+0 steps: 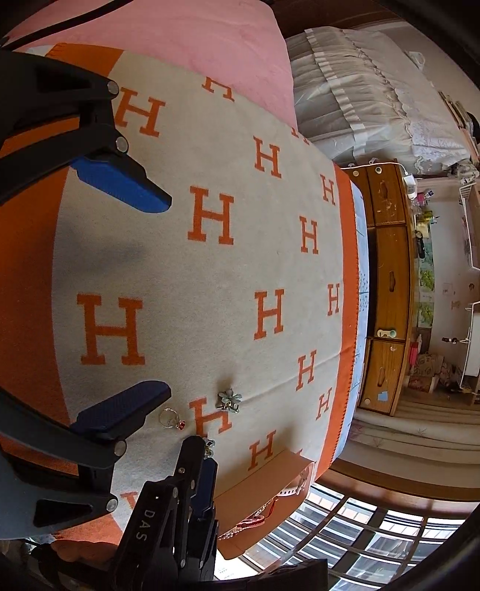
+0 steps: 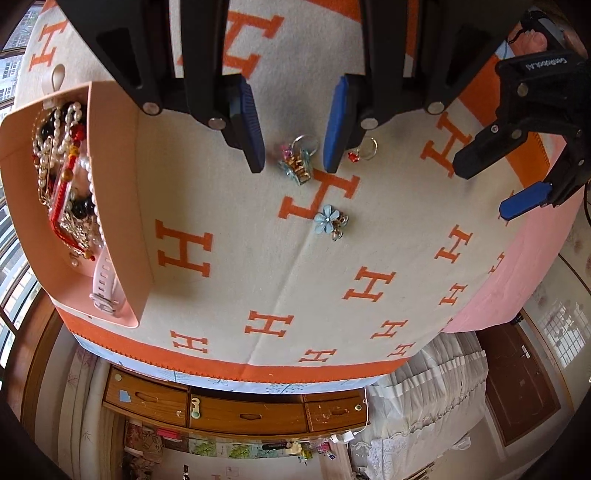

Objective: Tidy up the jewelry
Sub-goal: 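Move the right tool to the jeweled ring and close on it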

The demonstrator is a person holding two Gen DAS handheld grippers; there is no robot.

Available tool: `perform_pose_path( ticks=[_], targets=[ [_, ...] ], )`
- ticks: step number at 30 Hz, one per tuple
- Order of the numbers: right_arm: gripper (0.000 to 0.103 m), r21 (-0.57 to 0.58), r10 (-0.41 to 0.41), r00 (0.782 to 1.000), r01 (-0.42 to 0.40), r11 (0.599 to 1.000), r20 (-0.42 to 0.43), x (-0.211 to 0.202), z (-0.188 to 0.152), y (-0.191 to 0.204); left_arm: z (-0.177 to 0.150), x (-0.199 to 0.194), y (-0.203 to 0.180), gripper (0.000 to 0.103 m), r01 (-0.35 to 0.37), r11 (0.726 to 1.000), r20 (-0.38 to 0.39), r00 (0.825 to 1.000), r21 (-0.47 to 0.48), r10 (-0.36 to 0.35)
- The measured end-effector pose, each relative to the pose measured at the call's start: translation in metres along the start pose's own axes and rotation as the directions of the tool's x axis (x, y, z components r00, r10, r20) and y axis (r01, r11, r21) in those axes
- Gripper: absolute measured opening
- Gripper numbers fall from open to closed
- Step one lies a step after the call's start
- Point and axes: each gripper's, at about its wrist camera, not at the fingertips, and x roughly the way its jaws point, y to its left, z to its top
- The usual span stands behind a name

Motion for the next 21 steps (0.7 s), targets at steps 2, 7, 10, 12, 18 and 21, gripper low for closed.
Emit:
perform_pose_path(
  ticks=[2,7,10,12,18,21],
  targets=[
    [0.034,-0.007,-0.002,1.0,0.002,1.0,0.0,0.004,0.002,0.001,0.0,0.0,0.001,0.091,0.003,1.0,0.003,1.0,0.002,-0.003],
    [0.033,-0.051,-0.041,0.999,0.042,0.998,0.022,0.008,0.006,0.008,0.001,0.003,0.004,0.091,0.012,1.0,-0.002,1.0,-0.001,-0.012],
    [0.029,-0.074,-0.065,0.997,0.067,0.995,0.032,0.009,0.006,0.011,0.001,0.004,0.004,0.091,0.017,1.0,-0.003,1.0,-0.002,-0.017],
    [0.015,-0.094,-0.084,0.996,0.088,0.992,0.043,0.01,0.005,0.013,0.001,0.005,0.005,0.091,0.019,1.0,-0.004,1.0,-0.004,-0.019],
    [0.015,-0.094,-0.081,0.996,0.085,0.992,0.047,0.009,0.005,0.012,0.0,0.006,0.006,0.091,0.023,1.0,-0.008,1.0,-0.006,-0.023],
    [0.015,-0.095,-0.072,0.996,0.077,0.992,0.052,0.006,0.005,0.011,0.0,0.006,0.005,0.091,0.024,1.0,-0.006,1.0,-0.002,-0.024]
  ],
)
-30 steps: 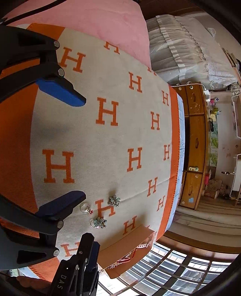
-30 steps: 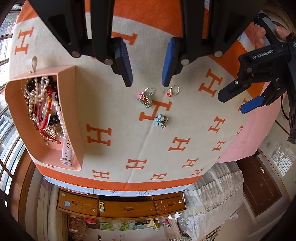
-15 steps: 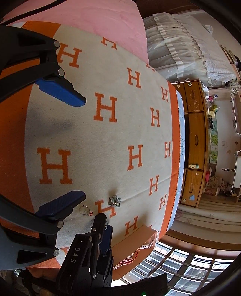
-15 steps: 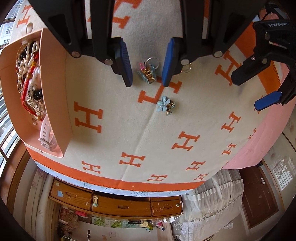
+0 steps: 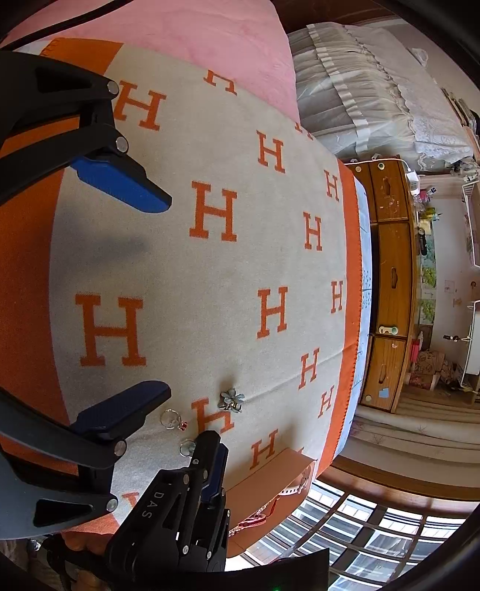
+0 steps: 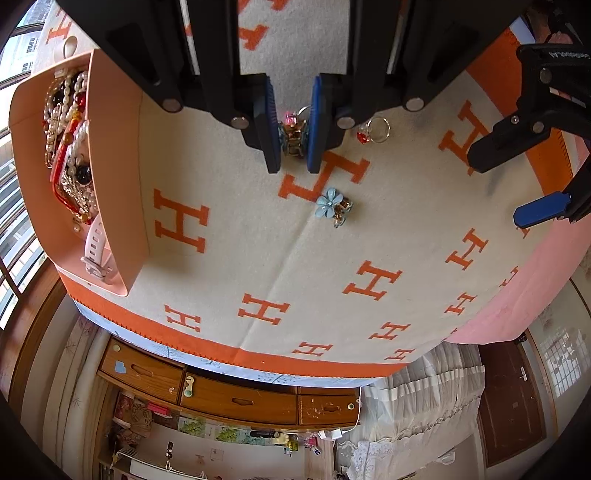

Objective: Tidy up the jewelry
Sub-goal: 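Move the right tool to the jeweled ring and close on it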

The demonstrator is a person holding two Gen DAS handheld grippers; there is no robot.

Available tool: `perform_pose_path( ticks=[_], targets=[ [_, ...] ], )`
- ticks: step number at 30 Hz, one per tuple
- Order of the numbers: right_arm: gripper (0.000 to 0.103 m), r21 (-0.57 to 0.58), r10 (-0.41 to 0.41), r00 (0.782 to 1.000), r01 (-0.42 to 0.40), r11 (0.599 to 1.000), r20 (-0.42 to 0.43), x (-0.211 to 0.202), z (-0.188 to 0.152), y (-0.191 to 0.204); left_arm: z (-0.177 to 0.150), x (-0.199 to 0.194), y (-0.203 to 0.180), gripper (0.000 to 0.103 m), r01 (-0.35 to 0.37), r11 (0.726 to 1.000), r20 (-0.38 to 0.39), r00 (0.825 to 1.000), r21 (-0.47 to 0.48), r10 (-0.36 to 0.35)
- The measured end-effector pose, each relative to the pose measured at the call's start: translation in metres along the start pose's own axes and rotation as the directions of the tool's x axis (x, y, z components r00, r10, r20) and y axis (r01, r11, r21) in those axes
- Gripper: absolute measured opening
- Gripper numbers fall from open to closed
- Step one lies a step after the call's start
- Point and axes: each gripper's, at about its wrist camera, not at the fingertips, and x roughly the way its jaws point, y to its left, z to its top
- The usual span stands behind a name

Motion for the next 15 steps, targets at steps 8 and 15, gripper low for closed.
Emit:
perform_pose_path(
  ticks=[8,15],
  targets=[
    [0.015,0.012,0.026,0.999,-0.027,1.0,0.044,-0.015,-0.001,-0.003,-0.001,0.001,-0.007,0.091,0.015,1.0,-0.002,1.0,0.023,-0.015],
    [0.015,0.028,0.061,0.994,-0.064,0.998,0.089,-0.031,-0.003,-0.011,-0.002,0.002,-0.022,0.091,0.035,0.998,-0.02,0.999,0.058,-0.034]
  ],
)
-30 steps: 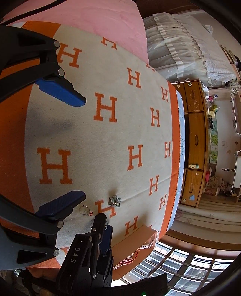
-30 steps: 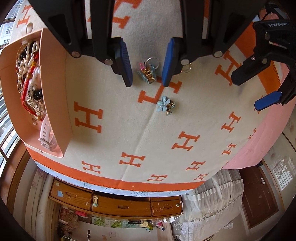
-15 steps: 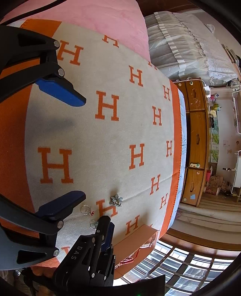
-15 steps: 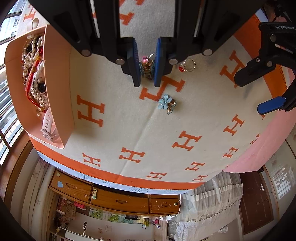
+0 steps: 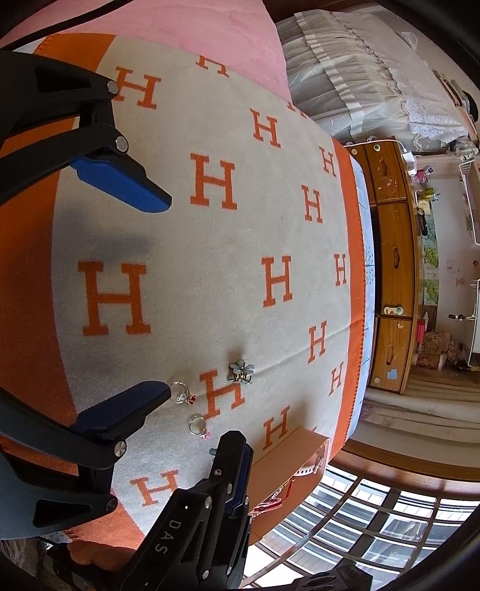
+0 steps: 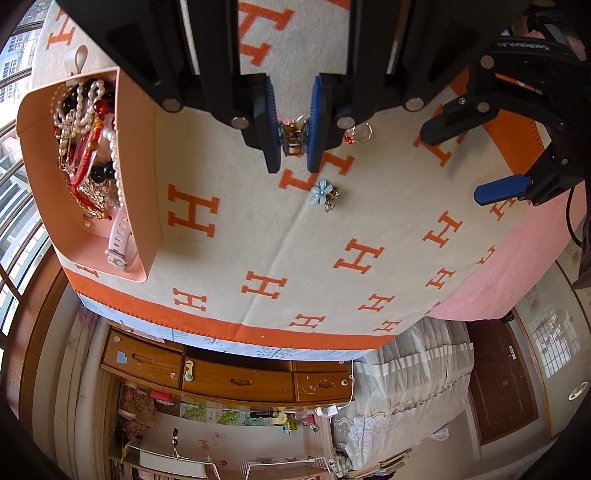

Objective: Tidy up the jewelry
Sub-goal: 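Move the right tool to the jeweled ring and close on it, then carry the jeweled ring toward the box with the right tool while the left tool grasps a red-stone ring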

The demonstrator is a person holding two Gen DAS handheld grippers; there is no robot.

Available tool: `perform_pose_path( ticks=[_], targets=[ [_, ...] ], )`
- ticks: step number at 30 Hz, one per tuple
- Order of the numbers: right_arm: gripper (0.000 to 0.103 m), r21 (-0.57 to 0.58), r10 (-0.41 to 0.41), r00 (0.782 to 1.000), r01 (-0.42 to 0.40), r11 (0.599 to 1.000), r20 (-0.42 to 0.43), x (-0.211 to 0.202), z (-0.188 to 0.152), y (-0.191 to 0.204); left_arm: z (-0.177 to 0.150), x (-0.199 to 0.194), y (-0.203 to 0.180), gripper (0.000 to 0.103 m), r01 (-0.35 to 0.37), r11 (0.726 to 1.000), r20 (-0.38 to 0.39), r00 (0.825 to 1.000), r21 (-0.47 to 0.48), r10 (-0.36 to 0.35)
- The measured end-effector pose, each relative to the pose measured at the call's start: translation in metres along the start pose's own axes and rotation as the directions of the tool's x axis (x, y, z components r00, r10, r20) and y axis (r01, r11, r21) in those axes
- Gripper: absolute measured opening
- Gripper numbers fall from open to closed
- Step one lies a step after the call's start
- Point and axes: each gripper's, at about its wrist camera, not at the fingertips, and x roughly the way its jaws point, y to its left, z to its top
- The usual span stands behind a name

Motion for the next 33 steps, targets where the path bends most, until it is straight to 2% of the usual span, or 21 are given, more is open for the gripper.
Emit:
perform_pose_path(
  ticks=[5,19,23,27,28,31,33],
  targets=[
    [0.015,0.014,0.017,0.999,-0.018,1.0,0.031,-0.011,0.0,-0.009,0.001,0.004,-0.011,0.092,0.004,1.0,-0.014,1.0,0.022,-0.004],
    [0.015,0.05,0.069,0.989,-0.077,0.996,0.132,-0.047,-0.002,-0.031,0.007,0.015,-0.015,0.092,0.097,0.995,-0.029,0.995,-0.005,-0.097],
    [0.015,0.063,0.084,0.985,-0.094,0.994,0.149,-0.053,-0.007,-0.038,0.008,0.022,-0.027,0.092,0.108,0.993,-0.039,0.994,0.039,-0.106],
    [0.015,0.071,0.094,0.983,-0.106,0.992,0.16,-0.056,-0.01,-0.044,0.009,0.029,-0.043,0.092,0.083,0.989,-0.037,0.996,0.119,-0.079],
    [0.015,0.075,0.096,0.982,-0.109,0.991,0.164,-0.057,-0.011,-0.045,0.009,0.03,-0.046,0.09,0.077,0.988,-0.036,0.997,0.135,-0.073],
    [0.015,0.085,0.109,0.977,-0.127,0.988,0.185,-0.061,-0.014,-0.051,0.008,0.035,-0.056,0.068,0.09,0.978,-0.052,0.995,0.187,-0.082],
    [0.015,0.076,0.115,0.971,-0.133,0.988,0.209,-0.066,-0.017,-0.052,0.009,0.033,-0.06,0.059,0.101,0.973,-0.044,0.995,0.208,-0.094]
  ],
)
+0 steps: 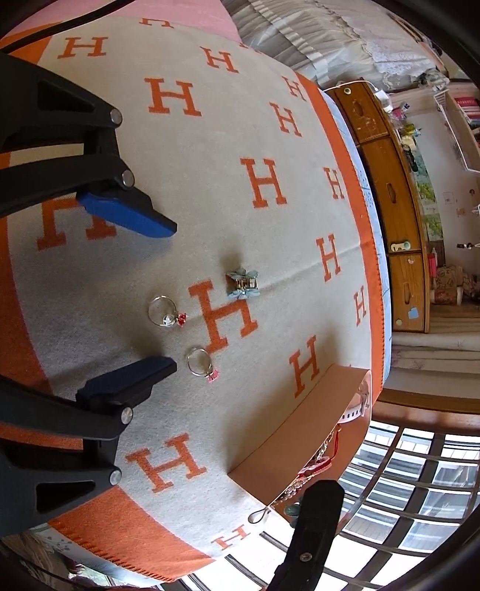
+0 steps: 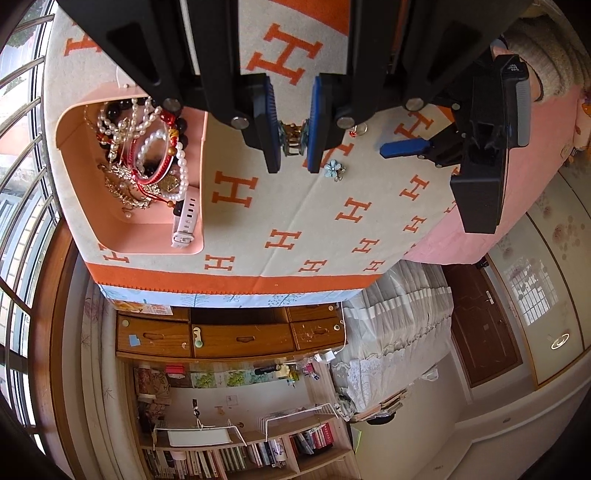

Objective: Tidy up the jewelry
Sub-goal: 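Carry the jeweled ring toward the box with the right tool while the left tool grasps a red-stone ring, then lower both rings into the pink box and open both tools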

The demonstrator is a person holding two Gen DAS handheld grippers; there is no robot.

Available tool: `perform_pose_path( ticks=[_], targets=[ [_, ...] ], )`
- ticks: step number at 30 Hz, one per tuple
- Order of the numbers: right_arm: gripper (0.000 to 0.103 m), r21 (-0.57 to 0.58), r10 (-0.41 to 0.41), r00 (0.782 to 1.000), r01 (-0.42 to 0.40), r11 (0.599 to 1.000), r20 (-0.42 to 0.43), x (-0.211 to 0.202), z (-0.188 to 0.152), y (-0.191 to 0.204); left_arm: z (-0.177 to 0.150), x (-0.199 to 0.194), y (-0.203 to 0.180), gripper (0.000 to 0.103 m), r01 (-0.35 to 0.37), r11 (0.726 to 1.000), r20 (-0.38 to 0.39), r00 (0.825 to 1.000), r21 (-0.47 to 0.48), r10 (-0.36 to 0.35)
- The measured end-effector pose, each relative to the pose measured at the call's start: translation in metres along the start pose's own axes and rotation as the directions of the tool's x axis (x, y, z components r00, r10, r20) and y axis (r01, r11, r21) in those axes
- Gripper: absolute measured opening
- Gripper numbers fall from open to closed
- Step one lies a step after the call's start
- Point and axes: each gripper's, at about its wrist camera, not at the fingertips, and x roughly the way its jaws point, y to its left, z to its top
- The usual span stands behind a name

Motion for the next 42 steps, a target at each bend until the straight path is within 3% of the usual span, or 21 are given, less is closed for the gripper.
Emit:
perform_pose_path(
  ticks=[3,5,6,16,23,29,36,42],
  targets=[
    [0.015,-0.028,0.001,0.999,0.0,1.0,0.036,-0.008,-0.003,0.003,0.002,-0.001,-0.003,0.043,0.011,1.0,0.006,1.0,0.01,-0.012],
    [0.015,-0.04,0.003,0.999,-0.001,0.999,0.054,-0.012,-0.004,0.004,0.004,-0.001,-0.003,0.017,0.018,1.0,0.008,1.0,0.009,-0.018],
    [0.015,-0.042,0.001,0.998,0.002,0.999,0.061,-0.014,-0.004,0.004,0.005,0.0,-0.002,0.013,0.024,1.0,0.005,1.0,0.004,-0.024],
    [0.015,0.01,-0.037,0.995,0.037,0.999,0.092,-0.026,-0.005,-0.018,0.01,-0.004,0.012,0.013,0.121,0.987,0.014,0.993,-0.103,-0.12],
    [0.015,0.056,-0.089,0.989,0.083,0.995,0.122,-0.036,-0.002,-0.042,0.029,-0.021,0.005,0.013,0.15,0.983,0.06,0.988,-0.105,-0.144],
    [0.015,0.151,-0.153,0.978,0.132,0.98,0.144,-0.044,0.014,-0.081,0.072,-0.034,-0.024,0.013,0.239,0.969,0.122,0.965,-0.059,-0.23],
    [0.015,0.222,-0.178,0.979,0.153,0.963,0.096,-0.024,0.035,-0.113,0.139,-0.027,-0.065,0.013,0.317,0.948,0.19,0.933,-0.032,-0.306],
    [0.015,0.215,-0.199,0.98,0.188,0.958,0.027,0.002,0.043,-0.12,0.18,0.0,-0.087,0.014,0.326,0.944,0.191,0.931,-0.057,-0.31]
  ],
)
